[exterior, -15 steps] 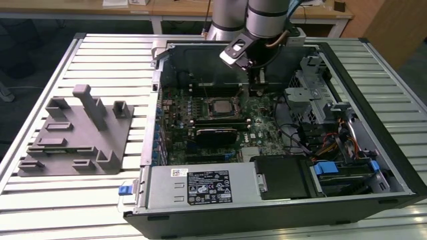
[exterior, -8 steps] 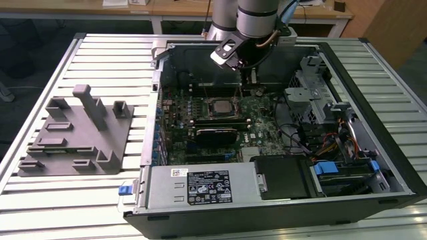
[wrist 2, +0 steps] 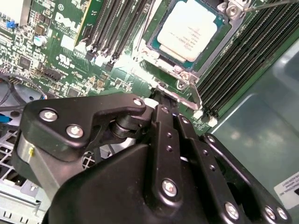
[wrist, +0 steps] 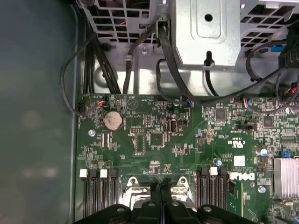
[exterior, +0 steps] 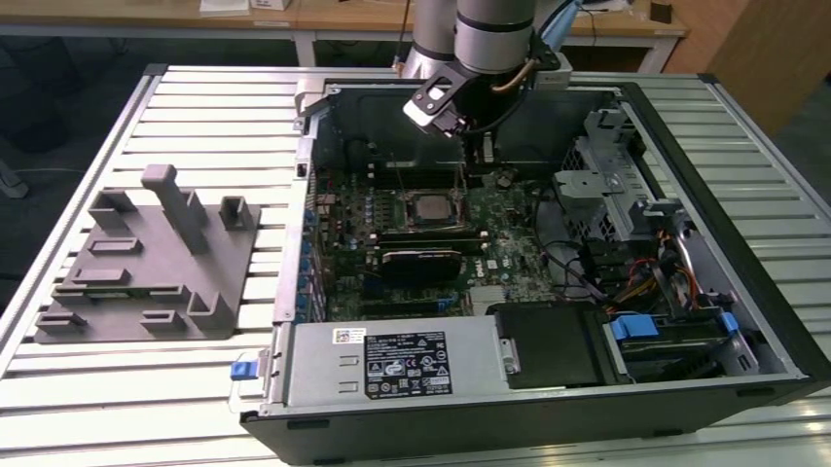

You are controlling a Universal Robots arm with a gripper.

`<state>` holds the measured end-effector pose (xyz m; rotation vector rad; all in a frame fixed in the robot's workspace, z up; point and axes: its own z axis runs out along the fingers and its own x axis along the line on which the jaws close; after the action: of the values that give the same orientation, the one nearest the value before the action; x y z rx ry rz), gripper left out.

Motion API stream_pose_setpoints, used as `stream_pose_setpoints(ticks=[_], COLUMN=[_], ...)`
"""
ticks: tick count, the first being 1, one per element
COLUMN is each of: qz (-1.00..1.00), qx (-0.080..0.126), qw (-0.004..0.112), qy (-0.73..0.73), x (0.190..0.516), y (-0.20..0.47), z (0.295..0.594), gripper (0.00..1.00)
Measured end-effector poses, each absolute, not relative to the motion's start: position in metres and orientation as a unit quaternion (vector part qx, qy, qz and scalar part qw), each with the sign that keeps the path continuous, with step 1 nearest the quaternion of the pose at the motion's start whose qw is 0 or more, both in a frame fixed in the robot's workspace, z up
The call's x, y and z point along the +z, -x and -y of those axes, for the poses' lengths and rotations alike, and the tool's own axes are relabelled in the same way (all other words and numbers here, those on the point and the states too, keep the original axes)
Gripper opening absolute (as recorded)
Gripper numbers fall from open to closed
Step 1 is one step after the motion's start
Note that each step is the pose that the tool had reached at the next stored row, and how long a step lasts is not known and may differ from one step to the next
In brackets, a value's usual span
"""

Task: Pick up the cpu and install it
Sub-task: 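Close the cpu cover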

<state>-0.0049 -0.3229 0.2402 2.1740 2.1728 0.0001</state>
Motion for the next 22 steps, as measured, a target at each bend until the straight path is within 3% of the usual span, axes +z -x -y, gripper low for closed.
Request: stream_pose_setpoints(ticks=[8,12,22], qz=[-0.707,-0.707,-0.707], qx=[-0.001,-0.017,-0.018], qw=[0.033,0.017,0.016], qy=[-0.707,-0.707,-0.707], x=[0.2399,0.2395,0.2377], y=[0.0050,0.0042,0.0068], z=[0.3229,0.3229,0.3244], gripper=[0.11,0.11,0.11])
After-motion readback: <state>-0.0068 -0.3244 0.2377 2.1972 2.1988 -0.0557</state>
